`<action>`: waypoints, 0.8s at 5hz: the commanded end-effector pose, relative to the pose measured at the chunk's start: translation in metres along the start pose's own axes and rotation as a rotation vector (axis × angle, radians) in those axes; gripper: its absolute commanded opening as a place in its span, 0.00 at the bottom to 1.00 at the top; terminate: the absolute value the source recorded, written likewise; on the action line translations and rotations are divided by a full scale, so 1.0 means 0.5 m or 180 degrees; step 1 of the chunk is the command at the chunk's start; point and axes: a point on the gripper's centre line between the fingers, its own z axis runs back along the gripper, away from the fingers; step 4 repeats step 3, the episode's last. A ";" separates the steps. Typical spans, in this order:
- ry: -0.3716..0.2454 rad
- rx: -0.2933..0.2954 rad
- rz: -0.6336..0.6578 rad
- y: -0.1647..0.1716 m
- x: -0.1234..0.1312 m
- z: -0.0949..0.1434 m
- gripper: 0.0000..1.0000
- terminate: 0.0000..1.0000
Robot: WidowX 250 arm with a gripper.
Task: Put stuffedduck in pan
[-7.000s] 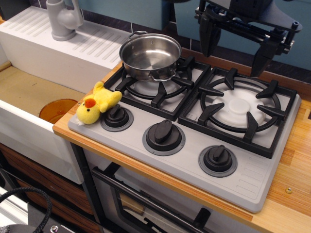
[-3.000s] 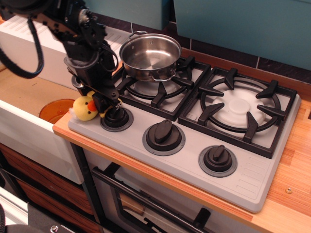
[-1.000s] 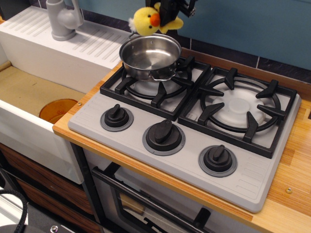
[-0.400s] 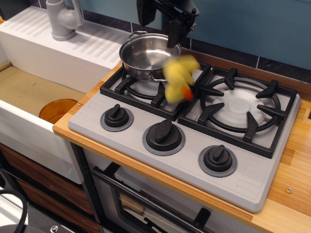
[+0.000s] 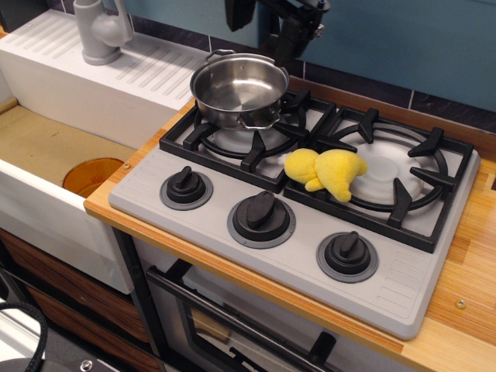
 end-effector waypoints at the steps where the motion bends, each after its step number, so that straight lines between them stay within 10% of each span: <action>1: -0.0251 -0.0058 0.0123 -0.001 0.017 0.064 1.00 0.00; 2: -0.0209 -0.0093 0.0158 -0.003 0.021 0.055 1.00 0.00; 3: -0.0145 -0.0369 0.0191 -0.018 0.033 0.046 1.00 1.00; 4: -0.0145 -0.0369 0.0191 -0.018 0.033 0.046 1.00 1.00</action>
